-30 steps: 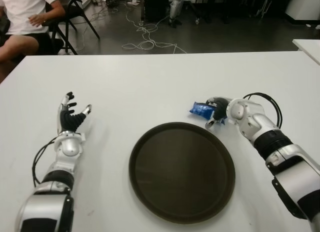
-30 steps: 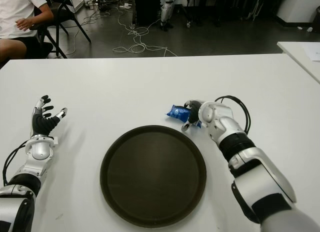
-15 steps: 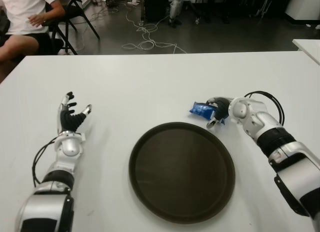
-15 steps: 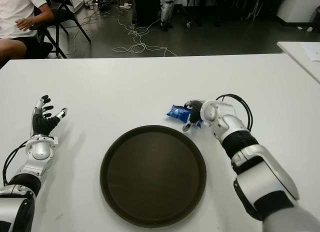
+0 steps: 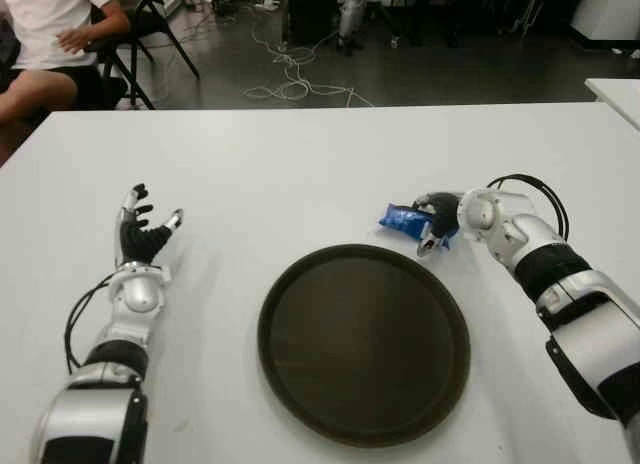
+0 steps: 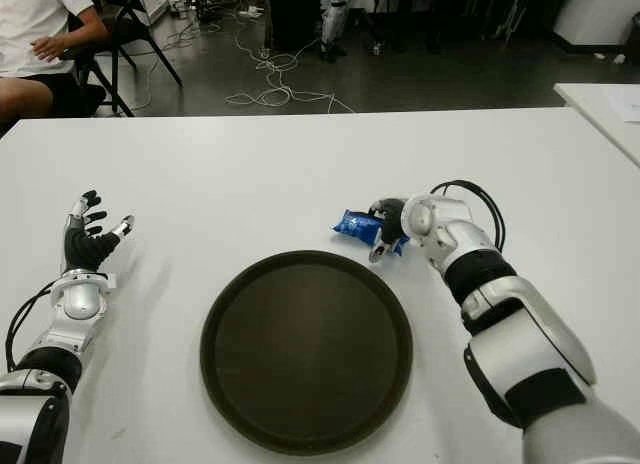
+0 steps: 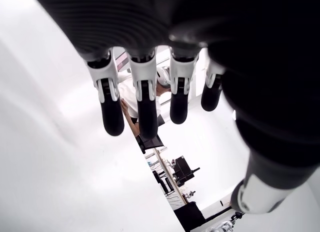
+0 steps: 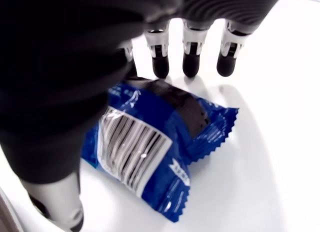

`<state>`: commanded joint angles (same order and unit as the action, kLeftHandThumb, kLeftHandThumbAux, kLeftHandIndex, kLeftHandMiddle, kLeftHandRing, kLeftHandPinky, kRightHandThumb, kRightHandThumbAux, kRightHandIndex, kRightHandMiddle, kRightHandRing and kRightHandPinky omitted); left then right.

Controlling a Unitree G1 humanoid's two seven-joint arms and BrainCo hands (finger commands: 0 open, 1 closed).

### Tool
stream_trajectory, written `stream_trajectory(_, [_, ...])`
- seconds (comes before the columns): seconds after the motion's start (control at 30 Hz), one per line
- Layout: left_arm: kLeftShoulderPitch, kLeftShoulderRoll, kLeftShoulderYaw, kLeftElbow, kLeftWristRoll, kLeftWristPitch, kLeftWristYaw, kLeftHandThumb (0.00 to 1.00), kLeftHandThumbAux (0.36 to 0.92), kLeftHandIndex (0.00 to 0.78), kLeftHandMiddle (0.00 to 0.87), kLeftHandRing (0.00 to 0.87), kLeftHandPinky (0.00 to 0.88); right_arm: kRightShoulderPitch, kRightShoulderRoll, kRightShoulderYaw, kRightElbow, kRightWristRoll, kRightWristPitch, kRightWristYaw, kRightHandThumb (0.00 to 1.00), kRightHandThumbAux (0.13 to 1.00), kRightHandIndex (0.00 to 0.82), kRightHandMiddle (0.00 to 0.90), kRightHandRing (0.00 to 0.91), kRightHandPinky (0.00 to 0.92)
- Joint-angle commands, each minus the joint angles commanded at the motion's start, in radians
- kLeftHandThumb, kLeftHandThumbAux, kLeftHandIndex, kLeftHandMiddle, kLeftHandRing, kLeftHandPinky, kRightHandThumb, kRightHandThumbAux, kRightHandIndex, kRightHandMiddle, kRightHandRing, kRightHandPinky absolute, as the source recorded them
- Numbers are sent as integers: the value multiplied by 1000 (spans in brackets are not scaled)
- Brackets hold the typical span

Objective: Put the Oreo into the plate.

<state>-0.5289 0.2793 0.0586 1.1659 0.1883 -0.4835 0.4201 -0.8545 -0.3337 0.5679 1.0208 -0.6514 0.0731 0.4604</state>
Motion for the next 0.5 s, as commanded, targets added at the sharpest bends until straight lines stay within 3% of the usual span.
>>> stream_trajectory(0.5, [1,2,2,0,-5,-4,-10,256,702,93,158,185,237,-19,24,-13,67,4,-20,-45,0,771,54,90,30,0])
